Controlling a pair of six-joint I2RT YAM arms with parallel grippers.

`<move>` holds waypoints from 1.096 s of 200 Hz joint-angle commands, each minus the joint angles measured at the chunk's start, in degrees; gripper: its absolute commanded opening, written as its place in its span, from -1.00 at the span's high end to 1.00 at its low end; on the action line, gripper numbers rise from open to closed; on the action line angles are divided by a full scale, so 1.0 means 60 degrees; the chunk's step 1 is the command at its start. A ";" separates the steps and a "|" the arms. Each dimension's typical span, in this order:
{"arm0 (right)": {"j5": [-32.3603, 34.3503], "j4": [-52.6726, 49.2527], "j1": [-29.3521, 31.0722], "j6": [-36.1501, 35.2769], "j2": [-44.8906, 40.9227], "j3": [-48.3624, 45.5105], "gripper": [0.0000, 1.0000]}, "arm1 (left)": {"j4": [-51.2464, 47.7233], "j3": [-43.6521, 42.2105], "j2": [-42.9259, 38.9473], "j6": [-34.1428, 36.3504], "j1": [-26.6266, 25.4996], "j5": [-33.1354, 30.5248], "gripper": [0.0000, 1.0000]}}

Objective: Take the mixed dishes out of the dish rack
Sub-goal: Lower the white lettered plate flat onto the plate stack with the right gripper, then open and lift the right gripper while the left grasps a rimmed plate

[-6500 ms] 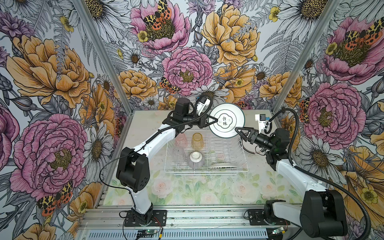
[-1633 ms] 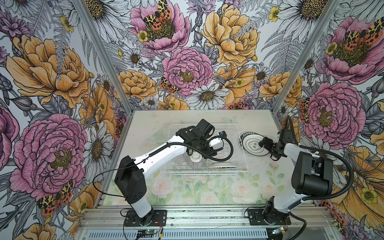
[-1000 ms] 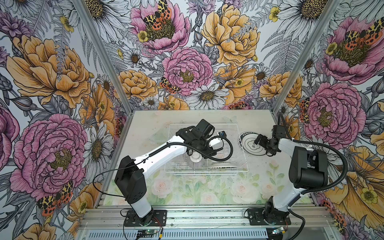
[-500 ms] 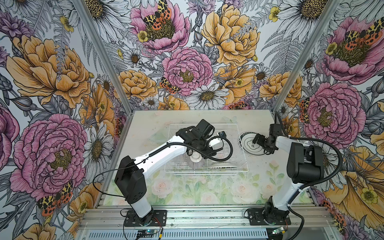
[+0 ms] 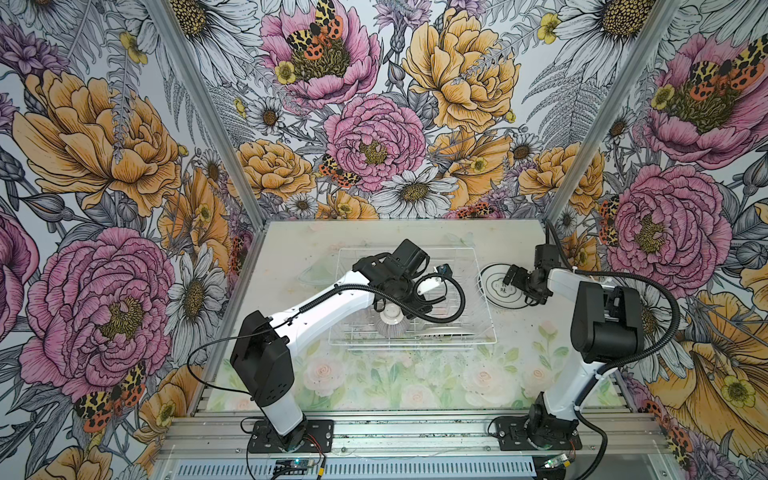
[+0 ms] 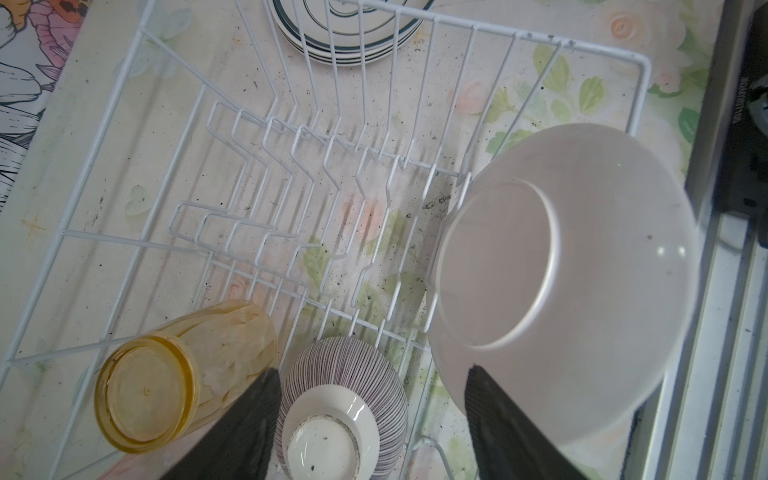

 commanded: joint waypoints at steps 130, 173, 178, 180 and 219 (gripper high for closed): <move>0.1004 -0.0948 0.0485 -0.0013 0.0482 0.0810 -0.99 | -0.0166 -0.0035 0.0018 0.0221 0.0057 -0.0398 -0.44; 0.0958 -0.0902 0.0164 -0.0085 -0.0385 0.0583 -0.99 | -0.0165 0.0027 -0.0155 0.0237 -0.0106 -0.0170 -0.44; 0.0944 -0.0908 0.0113 -0.0102 -0.0523 0.0557 -0.99 | -0.0176 0.0041 -0.0165 0.0236 -0.0129 -0.0121 -0.44; 0.0931 -0.0904 0.0093 -0.0117 -0.0582 0.0530 -0.99 | -0.0169 0.0047 -0.0179 0.0224 -0.0140 -0.0097 -0.43; 0.0780 -0.0918 -0.0310 -0.0352 -0.1830 0.0070 -0.99 | -0.0162 0.0115 -0.0503 0.0338 -0.0616 0.0365 -0.38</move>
